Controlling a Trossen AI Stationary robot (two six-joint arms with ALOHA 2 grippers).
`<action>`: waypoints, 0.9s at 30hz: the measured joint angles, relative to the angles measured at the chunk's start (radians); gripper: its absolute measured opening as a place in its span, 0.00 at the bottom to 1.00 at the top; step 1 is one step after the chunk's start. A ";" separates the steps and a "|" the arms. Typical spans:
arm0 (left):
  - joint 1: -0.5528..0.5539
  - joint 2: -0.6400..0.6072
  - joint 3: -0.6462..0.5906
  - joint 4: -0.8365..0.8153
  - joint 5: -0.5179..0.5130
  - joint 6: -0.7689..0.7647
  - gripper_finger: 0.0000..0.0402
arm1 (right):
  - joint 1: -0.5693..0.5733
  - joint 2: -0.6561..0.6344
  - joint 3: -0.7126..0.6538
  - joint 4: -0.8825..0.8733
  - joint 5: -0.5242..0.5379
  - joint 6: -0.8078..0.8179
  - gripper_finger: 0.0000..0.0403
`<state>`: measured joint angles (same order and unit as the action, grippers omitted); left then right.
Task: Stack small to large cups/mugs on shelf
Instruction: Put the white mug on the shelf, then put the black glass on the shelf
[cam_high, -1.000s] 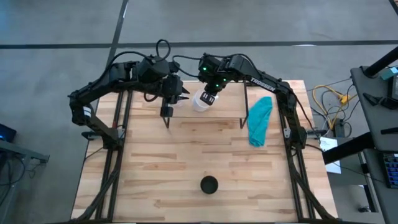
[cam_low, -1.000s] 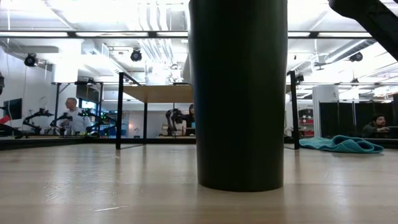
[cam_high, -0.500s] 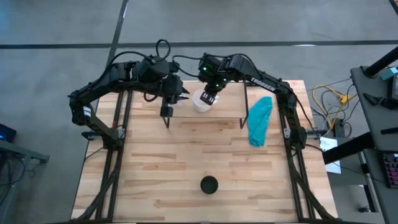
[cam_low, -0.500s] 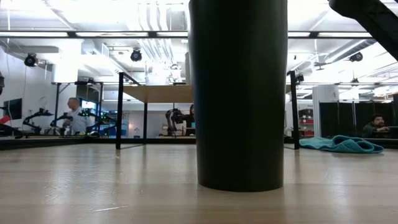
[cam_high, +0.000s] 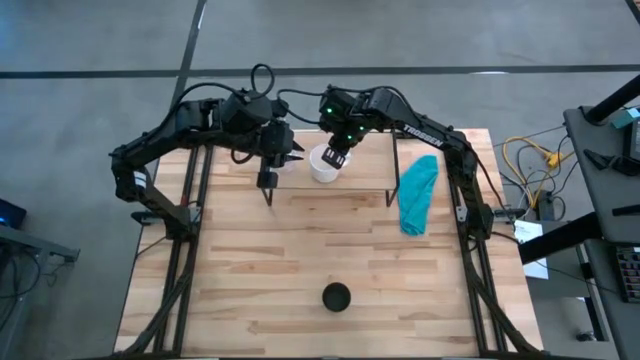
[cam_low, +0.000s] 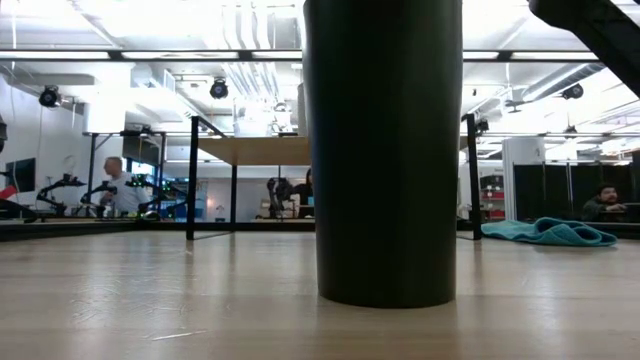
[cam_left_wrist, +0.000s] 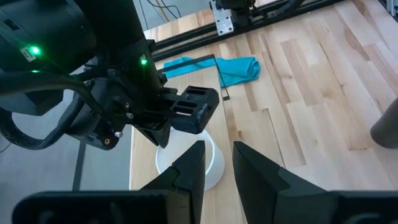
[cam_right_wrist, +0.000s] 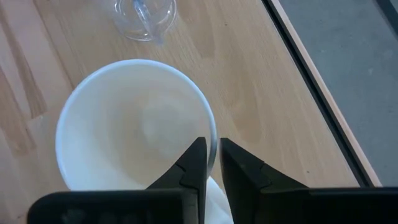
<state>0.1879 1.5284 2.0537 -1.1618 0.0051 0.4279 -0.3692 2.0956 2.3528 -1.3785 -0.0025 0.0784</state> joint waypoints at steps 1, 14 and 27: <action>0.000 0.000 0.000 -0.001 0.000 0.000 0.17 | 0.000 -0.002 0.000 0.000 0.000 0.000 0.10; 0.000 -0.007 0.000 0.001 -0.001 -0.003 0.17 | 0.049 -0.147 0.002 -0.006 0.002 0.065 0.10; -0.015 -0.014 0.000 -0.008 0.013 -0.069 0.17 | 0.231 -0.307 0.002 -0.038 0.000 0.181 0.10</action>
<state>0.1725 1.5139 2.0537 -1.1702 0.0177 0.3591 -0.1378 1.7882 2.3547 -1.4166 -0.0029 0.2594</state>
